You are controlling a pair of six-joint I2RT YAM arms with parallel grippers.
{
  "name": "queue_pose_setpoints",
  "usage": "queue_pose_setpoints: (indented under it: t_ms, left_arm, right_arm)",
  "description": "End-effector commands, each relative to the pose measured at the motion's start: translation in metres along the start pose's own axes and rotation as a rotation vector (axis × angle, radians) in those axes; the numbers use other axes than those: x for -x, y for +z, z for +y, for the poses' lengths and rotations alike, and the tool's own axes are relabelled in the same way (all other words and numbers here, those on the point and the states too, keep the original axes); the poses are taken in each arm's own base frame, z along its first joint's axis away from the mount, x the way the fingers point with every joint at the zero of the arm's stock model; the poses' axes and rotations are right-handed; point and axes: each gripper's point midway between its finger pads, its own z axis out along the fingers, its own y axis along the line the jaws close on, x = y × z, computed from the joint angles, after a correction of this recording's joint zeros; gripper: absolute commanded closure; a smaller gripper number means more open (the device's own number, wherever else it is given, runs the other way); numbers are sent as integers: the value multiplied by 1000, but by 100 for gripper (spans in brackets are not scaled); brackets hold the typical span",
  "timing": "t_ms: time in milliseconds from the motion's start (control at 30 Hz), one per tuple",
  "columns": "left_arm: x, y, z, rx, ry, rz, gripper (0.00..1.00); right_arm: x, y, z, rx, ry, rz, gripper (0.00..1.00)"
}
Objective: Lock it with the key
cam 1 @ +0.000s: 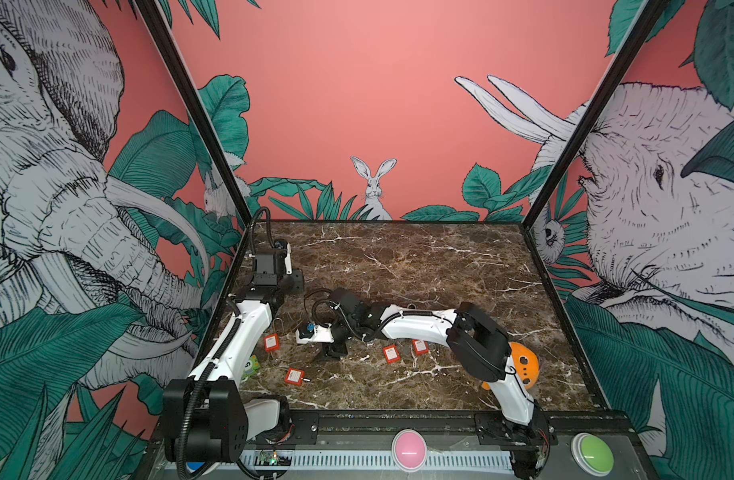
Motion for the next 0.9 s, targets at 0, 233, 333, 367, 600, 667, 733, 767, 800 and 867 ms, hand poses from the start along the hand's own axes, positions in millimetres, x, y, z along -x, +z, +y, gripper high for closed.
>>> queue_pose_setpoints:
  t_ms: [0,233,333,367,600,667,733,767,800,867]
  left_arm:
    - [-31,-10,9,34,-164,135,68]
    - [-116,-44,34,204,-474,274,68]
    - [-150,-56,35,246,-582,362,68]
    - [-163,-59,35,265,-622,402,68]
    - [-209,-75,33,352,-793,552,67]
    - [-215,-81,36,390,-819,567,67]
    - [-224,-85,37,418,-846,590,67]
    - [-228,-86,37,423,-855,603,67]
    - [-233,-86,36,433,-866,619,67]
    - [-245,-86,36,456,-890,655,67]
  right_arm:
    - [0,7,8,30,5,-19,36]
    - [-10,-3,0,-69,9,-24,35]
    - [-16,-14,-10,-116,24,-24,35]
    - [-17,-19,-15,-135,37,-31,35]
    - [-31,-40,-41,-227,72,-60,35]
    - [-30,-44,-47,-247,71,-71,35]
    - [-46,-44,-44,-248,91,-55,35]
    - [-47,-46,-47,-257,93,-59,35]
    - [-49,-47,-48,-261,98,-61,35]
    - [-53,-51,-52,-271,104,-66,35]
